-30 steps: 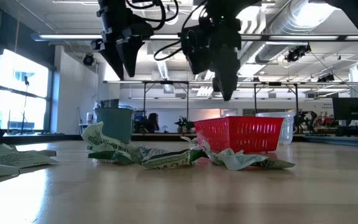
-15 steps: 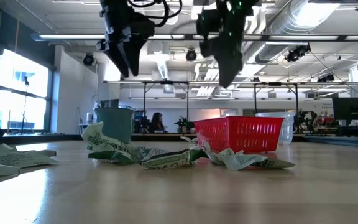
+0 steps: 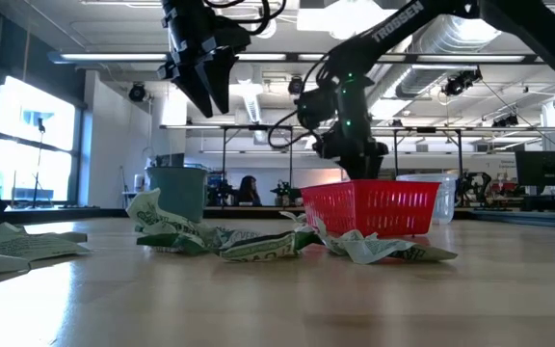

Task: Pick and place items into bin
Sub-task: Put the stevia packet into the orange bin

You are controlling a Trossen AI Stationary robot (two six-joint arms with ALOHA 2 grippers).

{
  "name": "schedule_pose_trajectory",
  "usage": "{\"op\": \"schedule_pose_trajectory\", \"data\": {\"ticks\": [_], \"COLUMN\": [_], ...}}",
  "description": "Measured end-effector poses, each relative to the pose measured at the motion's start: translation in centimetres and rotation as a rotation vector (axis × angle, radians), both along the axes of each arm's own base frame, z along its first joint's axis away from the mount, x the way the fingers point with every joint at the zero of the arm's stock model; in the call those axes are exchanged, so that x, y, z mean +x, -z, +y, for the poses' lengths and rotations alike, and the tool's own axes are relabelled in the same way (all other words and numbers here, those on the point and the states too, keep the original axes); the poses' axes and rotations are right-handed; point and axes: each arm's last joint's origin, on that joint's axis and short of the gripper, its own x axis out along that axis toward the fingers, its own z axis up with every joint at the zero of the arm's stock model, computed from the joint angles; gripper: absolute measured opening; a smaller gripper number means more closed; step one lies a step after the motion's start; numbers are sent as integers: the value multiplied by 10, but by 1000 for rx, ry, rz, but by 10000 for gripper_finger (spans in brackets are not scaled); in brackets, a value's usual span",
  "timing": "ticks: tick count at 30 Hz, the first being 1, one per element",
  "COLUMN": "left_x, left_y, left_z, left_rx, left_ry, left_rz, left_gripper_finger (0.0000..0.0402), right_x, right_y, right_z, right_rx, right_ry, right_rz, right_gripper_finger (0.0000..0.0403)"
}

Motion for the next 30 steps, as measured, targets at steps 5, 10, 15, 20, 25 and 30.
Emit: {"op": "schedule_pose_trajectory", "data": {"ticks": [5, 10, 15, 20, 25, 30], "left_x": [0, 0, -1, -1, -1, -1], "left_y": [0, 0, 0, 0, 0, 0], "left_z": [0, 0, 0, 0, 0, 0], "left_rx": [-2, -3, -8, -11, -11, -10], "left_ry": [-7, -7, -19, -27, -27, -28], "left_rz": [-4, -4, -1, -4, -4, -4], "left_gripper_finger": [246, 246, 246, 246, 246, 246], "right_x": [-2, -3, -2, -3, -17, -33], "right_y": [10, 24, 38, 40, 51, 65], "right_z": [-5, -9, -9, -8, -15, -15], "right_rx": [45, 69, 106, 136, 176, 259], "right_ry": [68, 66, 50, 29, 46, 81], "right_rz": [9, 51, 86, 98, 122, 119], "right_gripper_finger": [208, 212, 207, 188, 175, 177]}}
